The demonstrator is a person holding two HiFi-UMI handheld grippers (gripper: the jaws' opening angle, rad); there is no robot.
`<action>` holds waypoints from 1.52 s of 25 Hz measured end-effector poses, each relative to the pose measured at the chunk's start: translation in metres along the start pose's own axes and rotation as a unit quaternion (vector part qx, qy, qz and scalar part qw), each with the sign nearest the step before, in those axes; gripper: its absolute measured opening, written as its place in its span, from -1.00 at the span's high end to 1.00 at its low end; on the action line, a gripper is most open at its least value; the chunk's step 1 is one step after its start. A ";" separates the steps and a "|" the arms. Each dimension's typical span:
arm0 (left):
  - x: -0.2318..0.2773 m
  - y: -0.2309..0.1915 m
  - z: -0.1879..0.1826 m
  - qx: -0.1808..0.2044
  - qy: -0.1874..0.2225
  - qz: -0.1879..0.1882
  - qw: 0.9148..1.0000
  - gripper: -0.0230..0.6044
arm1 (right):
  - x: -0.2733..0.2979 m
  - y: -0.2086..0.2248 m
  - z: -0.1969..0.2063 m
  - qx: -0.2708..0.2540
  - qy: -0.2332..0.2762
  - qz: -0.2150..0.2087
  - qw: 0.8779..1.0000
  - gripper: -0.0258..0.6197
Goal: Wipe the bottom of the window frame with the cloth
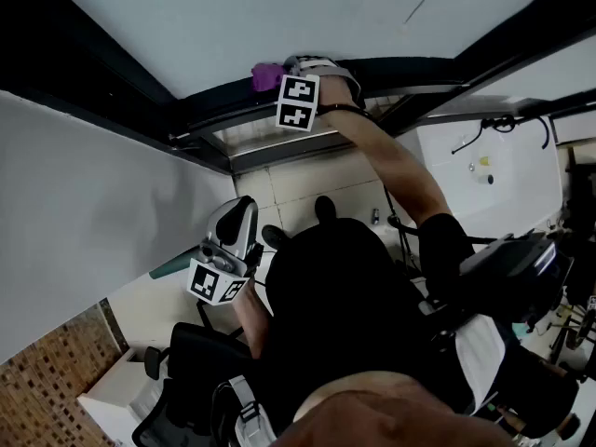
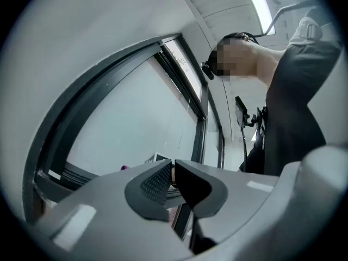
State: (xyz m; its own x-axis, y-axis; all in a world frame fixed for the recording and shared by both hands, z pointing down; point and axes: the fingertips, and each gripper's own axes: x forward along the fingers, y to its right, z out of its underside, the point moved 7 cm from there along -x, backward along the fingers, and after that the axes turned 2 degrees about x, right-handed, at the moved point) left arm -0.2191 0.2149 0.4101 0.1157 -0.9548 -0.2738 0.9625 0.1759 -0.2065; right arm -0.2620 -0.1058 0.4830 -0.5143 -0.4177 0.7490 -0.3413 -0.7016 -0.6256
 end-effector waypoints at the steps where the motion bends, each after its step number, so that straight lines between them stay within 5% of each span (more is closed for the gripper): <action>1: 0.003 0.002 0.001 -0.001 -0.001 0.004 1.000 0.91 | 0.000 0.001 0.008 -0.016 -0.024 0.008 1.000 0.74; 6: 0.015 0.011 0.007 -0.006 -0.005 0.016 1.000 0.91 | 0.003 0.000 0.030 -0.087 -0.112 0.027 0.989 0.74; 9: 0.010 0.011 0.005 -0.006 -0.004 0.011 1.000 0.91 | -0.006 0.002 0.027 -0.060 -0.093 0.002 0.994 0.73; 12: -0.005 0.005 0.004 -0.007 0.000 -0.006 1.000 0.91 | -0.044 0.004 -0.010 0.064 0.065 -0.070 0.993 0.72; 15: -0.020 -0.001 0.000 -0.001 0.010 -0.027 1.000 0.91 | -0.058 -0.001 -0.083 0.182 0.246 -0.173 0.936 0.72; 17: -0.029 -0.003 -0.006 0.005 0.016 -0.036 0.999 0.91 | -0.043 -0.007 -0.130 0.213 0.275 -0.187 0.919 0.72; 21: -0.051 -0.009 -0.011 0.009 0.021 -0.059 0.998 0.91 | 0.008 -0.021 -0.203 0.221 0.238 -0.185 0.928 0.72; 27: -0.072 -0.019 -0.011 0.003 0.024 -0.086 0.996 0.91 | 0.012 -0.037 -0.211 0.106 0.209 -0.138 0.962 0.73; 32: -0.053 -0.019 -0.007 0.000 0.014 -0.053 0.999 0.91 | 0.005 -0.035 -0.158 0.007 0.139 -0.080 0.987 0.73; 38: -0.024 -0.012 0.000 -0.008 0.005 -0.013 1.000 0.91 | -0.002 -0.016 -0.051 -0.045 0.026 -0.018 0.998 0.73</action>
State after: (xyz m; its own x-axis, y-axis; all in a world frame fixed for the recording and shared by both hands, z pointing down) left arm -0.2335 0.2362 0.4190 0.0879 -0.9570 -0.2766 0.9612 0.1544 -0.2286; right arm -0.2957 -0.0648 0.4808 -0.5397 -0.3611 0.7605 -0.4291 -0.6592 -0.6175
